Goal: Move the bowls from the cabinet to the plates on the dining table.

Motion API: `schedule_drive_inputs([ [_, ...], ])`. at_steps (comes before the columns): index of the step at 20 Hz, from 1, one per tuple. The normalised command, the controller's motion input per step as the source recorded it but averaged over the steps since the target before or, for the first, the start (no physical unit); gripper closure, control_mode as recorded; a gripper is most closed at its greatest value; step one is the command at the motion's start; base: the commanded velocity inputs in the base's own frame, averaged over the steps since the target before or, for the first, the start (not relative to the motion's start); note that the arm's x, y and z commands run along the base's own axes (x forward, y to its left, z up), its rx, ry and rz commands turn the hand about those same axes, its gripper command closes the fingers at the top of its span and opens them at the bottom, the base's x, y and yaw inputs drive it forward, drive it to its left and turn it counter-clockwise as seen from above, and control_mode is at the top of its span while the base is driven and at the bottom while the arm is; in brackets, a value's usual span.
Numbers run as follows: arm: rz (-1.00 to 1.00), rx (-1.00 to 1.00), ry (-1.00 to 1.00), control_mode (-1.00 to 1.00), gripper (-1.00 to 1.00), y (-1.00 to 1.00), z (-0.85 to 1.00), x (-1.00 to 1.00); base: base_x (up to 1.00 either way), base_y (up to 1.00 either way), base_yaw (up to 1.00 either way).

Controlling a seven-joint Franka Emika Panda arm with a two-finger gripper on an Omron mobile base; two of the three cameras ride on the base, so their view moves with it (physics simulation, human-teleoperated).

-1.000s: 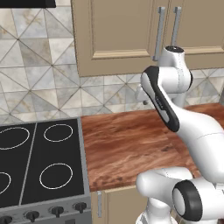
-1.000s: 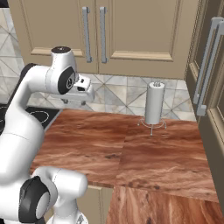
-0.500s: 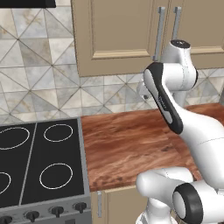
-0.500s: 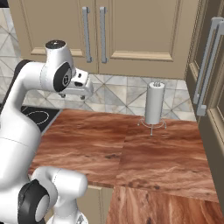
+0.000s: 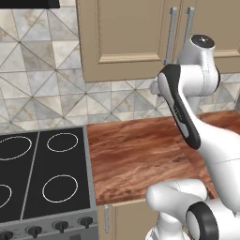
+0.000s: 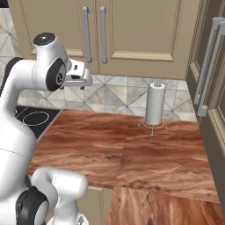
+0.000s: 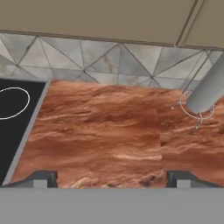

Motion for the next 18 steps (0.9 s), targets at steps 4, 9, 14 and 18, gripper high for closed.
schedule_drive_inputs([
  [4,0.04,-0.09,-0.17,-1.0,-1.0,-0.13,0.32,-0.11,0.0,0.0,0.0],
  [9,0.04,-0.07,-0.15,-1.0,-1.0,-0.15,0.39,-0.08,0.0,0.0,0.0],
  [14,0.03,-0.03,-0.11,-1.0,-1.0,-0.22,0.52,-0.02,0.0,0.0,0.0],
  [18,0.02,-0.01,-0.1,-1.0,-1.0,-0.22,0.49,0.0,0.0,0.0,0.0],
])
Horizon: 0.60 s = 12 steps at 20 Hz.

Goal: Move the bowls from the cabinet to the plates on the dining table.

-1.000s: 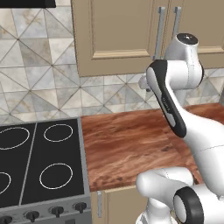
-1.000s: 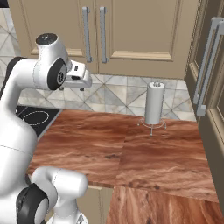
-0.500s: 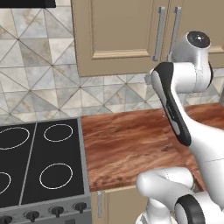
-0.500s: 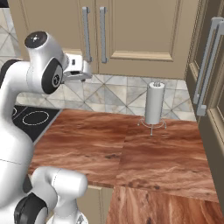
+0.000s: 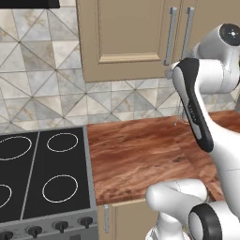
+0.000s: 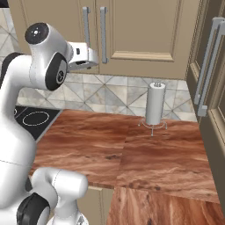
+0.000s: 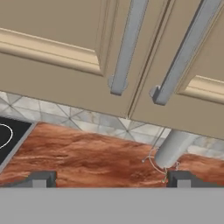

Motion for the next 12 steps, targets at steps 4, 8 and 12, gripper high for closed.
schedule_drive_inputs([
  [4,0.0,-0.01,-0.09,-1.0,-1.0,-0.18,0.3,0.05,0.0,0.0,0.0],
  [8,-0.02,-0.01,-0.04,-1.0,-1.0,-0.24,0.18,0.09,0.0,0.0,0.0],
  [12,-0.03,0.0,-0.01,-1.0,-1.0,-0.25,0.07,0.12,0.0,0.0,0.0],
])
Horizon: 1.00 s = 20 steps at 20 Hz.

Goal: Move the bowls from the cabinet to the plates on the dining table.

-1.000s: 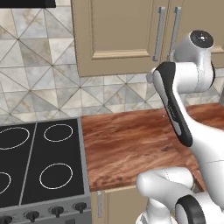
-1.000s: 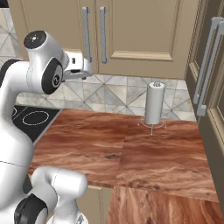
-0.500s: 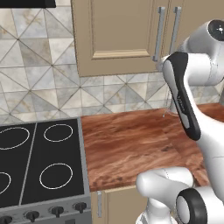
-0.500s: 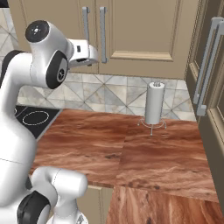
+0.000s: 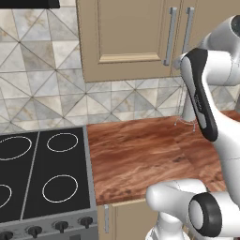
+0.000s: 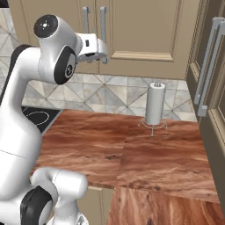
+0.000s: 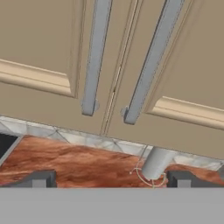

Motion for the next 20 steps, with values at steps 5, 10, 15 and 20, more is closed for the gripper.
schedule_drive_inputs([
  [5,-0.02,0.03,-0.05,-1.0,-1.0,-0.16,0.0,0.13,0.0,0.0,0.0],
  [10,0.0,0.04,-0.13,-1.0,-1.0,-0.04,-0.01,0.17,0.0,0.0,0.0],
  [15,-0.03,0.04,-0.09,-1.0,-1.0,0.0,-0.04,0.23,0.0,0.0,0.0],
  [20,-0.04,0.03,-0.02,-1.0,-1.0,-0.02,0.0,0.24,0.0,0.0,0.0],
])
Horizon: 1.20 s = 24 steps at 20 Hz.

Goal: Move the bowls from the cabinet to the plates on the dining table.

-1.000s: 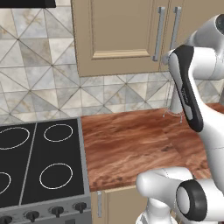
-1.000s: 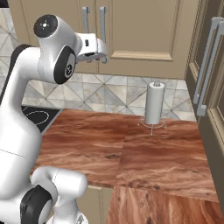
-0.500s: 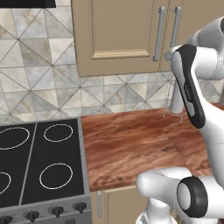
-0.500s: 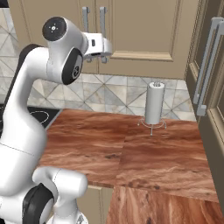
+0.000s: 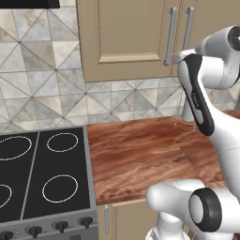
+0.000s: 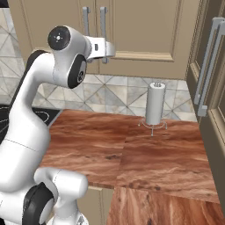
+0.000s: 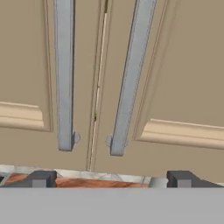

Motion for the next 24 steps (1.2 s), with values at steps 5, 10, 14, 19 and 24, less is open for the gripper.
schedule_drive_inputs([
  [5,-0.02,0.05,0.01,-1.0,-1.0,-0.07,0.01,0.24,0.0,0.0,0.0],
  [10,0.0,0.08,0.08,-1.0,-1.0,-0.07,0.08,0.26,0.0,0.0,0.0],
  [14,0.0,0.03,0.03,-1.0,-1.0,-0.01,0.04,0.32,0.0,0.0,0.0],
  [19,0.0,0.0,0.0,-1.0,-1.0,-0.01,0.01,0.27,0.0,0.0,0.0],
  [24,0.01,0.0,-0.03,-1.0,-1.0,-0.09,0.0,0.21,0.0,0.0,0.0],
])
